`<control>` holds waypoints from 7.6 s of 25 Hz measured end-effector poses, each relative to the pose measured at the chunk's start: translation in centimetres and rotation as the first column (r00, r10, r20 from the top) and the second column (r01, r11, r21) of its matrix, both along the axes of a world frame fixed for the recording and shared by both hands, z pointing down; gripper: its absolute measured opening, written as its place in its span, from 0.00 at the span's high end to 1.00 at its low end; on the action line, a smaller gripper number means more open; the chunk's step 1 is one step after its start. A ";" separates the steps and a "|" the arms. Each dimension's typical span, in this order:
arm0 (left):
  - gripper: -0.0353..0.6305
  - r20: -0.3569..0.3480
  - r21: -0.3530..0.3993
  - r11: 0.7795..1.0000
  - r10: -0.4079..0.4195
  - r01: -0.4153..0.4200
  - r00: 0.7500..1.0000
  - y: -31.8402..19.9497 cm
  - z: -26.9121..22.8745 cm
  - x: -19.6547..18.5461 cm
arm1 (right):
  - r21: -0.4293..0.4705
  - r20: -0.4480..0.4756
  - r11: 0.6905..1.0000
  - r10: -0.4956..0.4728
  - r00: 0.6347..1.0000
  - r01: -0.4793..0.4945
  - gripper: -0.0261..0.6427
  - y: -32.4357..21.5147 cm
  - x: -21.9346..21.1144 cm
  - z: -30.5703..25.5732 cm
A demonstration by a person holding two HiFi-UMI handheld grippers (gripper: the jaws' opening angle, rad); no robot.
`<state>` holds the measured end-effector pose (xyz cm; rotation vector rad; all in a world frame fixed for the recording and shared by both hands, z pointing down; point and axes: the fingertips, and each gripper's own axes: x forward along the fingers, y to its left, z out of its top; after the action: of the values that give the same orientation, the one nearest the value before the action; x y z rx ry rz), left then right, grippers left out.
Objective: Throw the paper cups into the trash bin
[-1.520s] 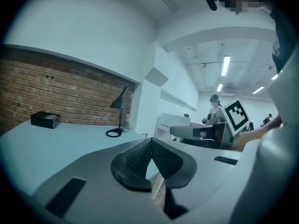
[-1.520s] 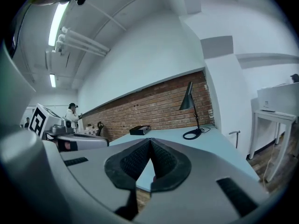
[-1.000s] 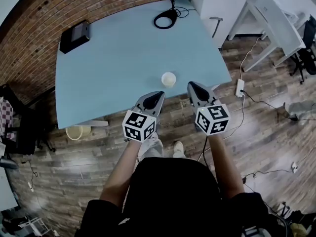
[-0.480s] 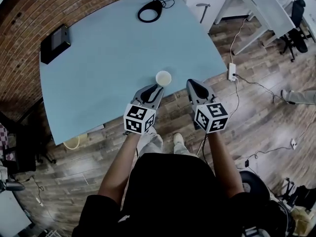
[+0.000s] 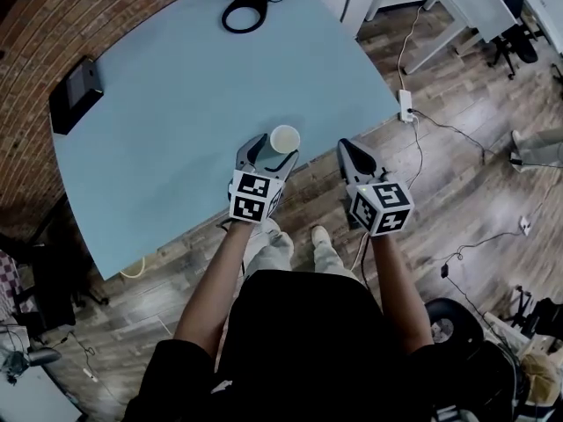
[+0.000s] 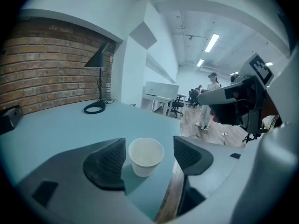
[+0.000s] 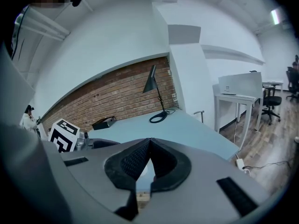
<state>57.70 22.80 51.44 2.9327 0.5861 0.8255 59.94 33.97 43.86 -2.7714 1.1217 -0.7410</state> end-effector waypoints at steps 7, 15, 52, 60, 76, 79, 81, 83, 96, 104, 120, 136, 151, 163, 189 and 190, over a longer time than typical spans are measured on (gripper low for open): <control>0.40 0.058 0.015 0.998 0.058 -0.059 0.997 0.3 2.9 1.8 | -0.018 0.031 0.999 0.037 0.999 -0.036 0.95 0.1 0.4 1.5; 0.36 0.081 0.018 0.996 0.090 -0.092 0.993 1.0 4.7 2.7 | -0.041 0.054 0.995 0.092 0.994 -0.090 0.95 1.5 0.6 2.7; 0.41 0.015 0.032 0.999 -0.019 0.018 1.000 3.0 0.2 0.4 | -0.009 0.033 0.998 -0.055 0.998 0.055 0.95 3.9 0.2 1.1; 0.41 -0.032 0.045 0.993 -0.110 0.111 0.993 2.3 -2.7 -2.0 | 0.013 -0.003 0.983 -0.181 0.984 0.181 0.95 2.2 -1.1 -0.4; 0.41 -0.074 0.074 0.960 -0.266 0.272 0.961 2.6 -5.6 -9.7 | 0.064 -0.047 0.915 -0.396 0.917 0.399 0.95 -0.9 -6.3 -2.4; 0.41 -0.078 0.075 0.949 -0.300 0.306 0.951 2.8 -5.8 -11.3 | 0.066 -0.059 0.891 -0.445 0.893 0.448 0.95 -1.6 -7.9 -2.7; 0.41 -0.078 0.079 0.941 -0.323 0.329 0.943 3.0 -5.9 -12.2 | 0.070 -0.070 0.873 -0.478 0.876 0.482 0.95 -2.1 -8.8 -3.1; 0.41 -0.082 0.078 0.932 -0.347 0.353 0.934 3.0 -6.2 -13.2 | 0.074 -0.086 0.851 -0.514 0.853 0.520 0.95 -2.6 -9.8 -3.5; 0.41 -0.153 0.051 0.811 -0.570 0.583 0.807 0.4 -9.4 -20.4 | 0.085 -0.121 0.676 -0.722 0.681 0.732 0.95 -7.3 -16.6 -3.7; 0.41 -0.168 0.041 0.706 -0.693 0.707 0.701 -1.9 -10.2 -25.8 | 0.079 -0.115 0.548 -0.825 0.554 0.833 0.95 -10.3 -22.0 -3.5; 0.41 -0.183 0.062 0.496 -0.847 0.866 0.499 -7.8 -11.8 -41.7 | 0.090 -0.130 0.301 -0.942 0.311 0.949 0.95 -18.1 -37.9 -5.0; 0.41 -0.169 0.038 0.433 -0.886 0.901 0.433 -15.1 -10.7 -53.4 | 0.043 -0.138 0.270 -0.952 0.273 0.962 0.95 -25.8 -49.2 -4.9; 0.41 -0.177 0.018 0.405 -0.899 0.914 0.402 -22.2 -10.9 -63.6 | 0.015 -0.138 0.262 -0.955 0.262 0.965 0.95 -32.9 -58.6 -4.9; 0.41 -0.198 -0.016 0.371 -0.911 0.929 0.361 -25.0 -11.0 -69.6 | 0.003 -0.137 0.214 -0.968 0.213 0.977 0.95 -35.9 -65.0 -4.4; 0.41 -0.199 -0.015 0.299 -0.936 0.954 0.291 -35.0 -10.6 -72.0 | -0.042 -0.114 0.059 -0.992 0.053 0.997 0.95 -47.1 -69.8 -2.6; 0.41 -0.200 -0.018 0.294 -0.938 0.956 0.285 -35.7 -10.6 -72.0 | -0.047 -0.117 0.051 -0.992 0.045 0.998 0.95 -47.8 -69.9 -2.6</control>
<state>-14.34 -12.91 40.88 2.6245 -1.2378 0.3823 -9.94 -13.80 41.28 -1.4305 3.0833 -0.4624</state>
